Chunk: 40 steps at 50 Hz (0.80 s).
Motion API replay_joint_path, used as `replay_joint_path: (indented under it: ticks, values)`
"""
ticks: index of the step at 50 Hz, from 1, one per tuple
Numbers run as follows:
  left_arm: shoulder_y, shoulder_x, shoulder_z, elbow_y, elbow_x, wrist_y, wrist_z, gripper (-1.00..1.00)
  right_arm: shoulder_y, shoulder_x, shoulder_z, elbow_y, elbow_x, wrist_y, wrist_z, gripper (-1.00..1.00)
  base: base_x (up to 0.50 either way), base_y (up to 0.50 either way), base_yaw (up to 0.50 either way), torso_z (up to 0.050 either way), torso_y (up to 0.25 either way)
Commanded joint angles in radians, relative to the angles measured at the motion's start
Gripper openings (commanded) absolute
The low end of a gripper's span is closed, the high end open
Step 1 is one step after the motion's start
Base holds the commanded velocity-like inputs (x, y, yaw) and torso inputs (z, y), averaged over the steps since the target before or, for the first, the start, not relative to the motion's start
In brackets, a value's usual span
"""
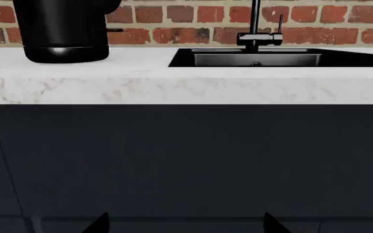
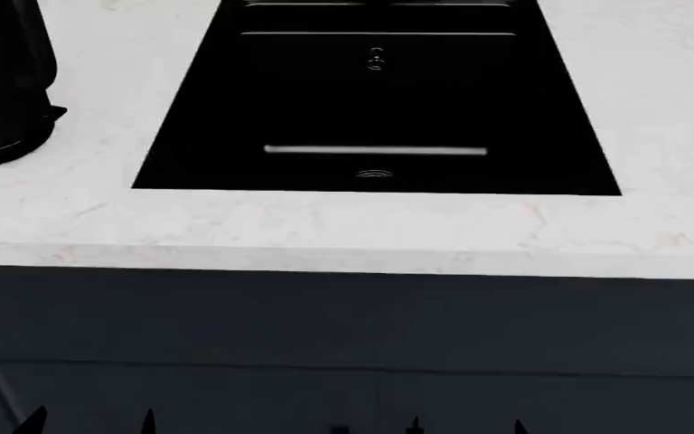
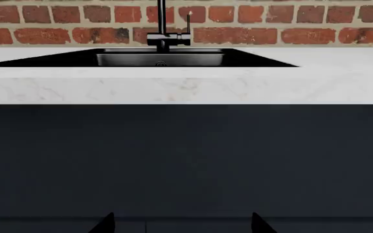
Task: Press down the lever to turn on the electric kettle.
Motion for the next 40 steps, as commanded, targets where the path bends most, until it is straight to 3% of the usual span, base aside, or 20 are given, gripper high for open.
replay_joint_path:
  ticks: [1, 16, 17, 18, 20, 32, 40]
  values:
    - [-0.005, -0.053, 0.063, -0.013, -0.053, 0.012, -0.062, 1.0, 0.011, 0.087, -0.106, 0.024, 0.087, -0.023, 0.103, 1.0, 0.0, 0.0, 0.0, 0.0, 0.0]
    - [-0.008, -0.074, 0.095, -0.008, -0.064, -0.003, -0.087, 1.0, 0.001, 0.108, -0.114, -0.006, 0.117, -0.015, 0.121, 1.0, 0.0, 0.0, 0.0, 0.0, 0.0]
    - [0.006, -0.119, 0.217, -0.13, -0.142, 0.155, -0.243, 1.0, 0.029, 0.112, -0.178, 0.195, 0.195, -0.165, 0.3, 1.0, 0.0, 0.0, 0.0, 0.0, 0.0]
    - [-0.04, -0.164, 0.204, -0.043, -0.161, 0.022, -0.234, 1.0, 0.023, 0.196, -0.216, 0.045, 0.197, -0.04, 0.242, 1.0, 0.0, 0.0, 0.0, 0.0, 0.0]
    - [-0.045, -0.168, 0.213, -0.038, -0.154, -0.007, -0.237, 1.0, 0.018, 0.2, -0.216, -0.001, 0.199, -0.03, 0.245, 1.0, 0.0, 0.0, 0.0, 0.0, 0.0]
    - [-0.049, -0.18, 0.226, -0.032, -0.168, -0.035, -0.229, 1.0, 0.022, 0.206, -0.217, -0.001, 0.216, -0.02, 0.245, 1.0, 0.0, 0.0, 0.0, 0.002, 0.0]
    - [-0.054, -0.183, 0.229, -0.02, -0.172, -0.062, -0.24, 1.0, 0.015, 0.213, -0.218, -0.012, 0.22, -0.022, 0.248, 1.0, 0.0, 0.0, 0.0, 0.05, 0.0]
